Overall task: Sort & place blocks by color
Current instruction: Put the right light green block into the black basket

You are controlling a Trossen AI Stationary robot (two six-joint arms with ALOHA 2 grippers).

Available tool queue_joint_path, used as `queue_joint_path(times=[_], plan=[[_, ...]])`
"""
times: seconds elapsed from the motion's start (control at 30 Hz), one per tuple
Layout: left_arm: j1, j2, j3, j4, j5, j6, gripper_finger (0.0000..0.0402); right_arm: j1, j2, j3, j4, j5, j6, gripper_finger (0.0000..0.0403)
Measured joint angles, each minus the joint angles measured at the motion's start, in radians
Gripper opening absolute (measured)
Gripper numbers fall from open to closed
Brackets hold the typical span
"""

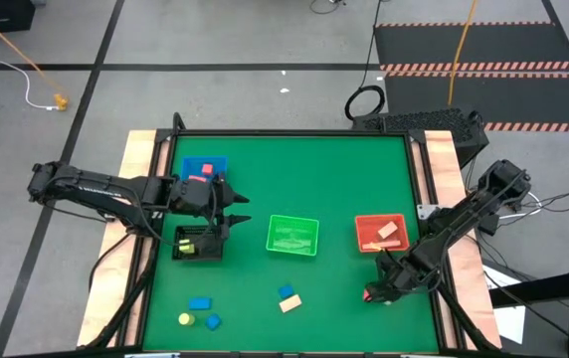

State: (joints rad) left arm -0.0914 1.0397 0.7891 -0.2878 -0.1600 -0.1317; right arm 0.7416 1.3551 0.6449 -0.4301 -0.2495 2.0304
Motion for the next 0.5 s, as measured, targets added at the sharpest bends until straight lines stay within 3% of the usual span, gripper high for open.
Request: queue_joint_path(times=[0.3, 0.5], plan=[[0.000, 0.000, 0.000, -0.001, 0.000, -0.001, 0.0228, -0.009, 0.060, 0.003, 0.040, -0.001, -0.031, 0.0247], [0.000, 0.000, 0.000, -0.001, 0.000, -0.001, 0.0228, -0.010, 0.078, 0.002, 0.044, -0.066, -0.036, 0.0182]])
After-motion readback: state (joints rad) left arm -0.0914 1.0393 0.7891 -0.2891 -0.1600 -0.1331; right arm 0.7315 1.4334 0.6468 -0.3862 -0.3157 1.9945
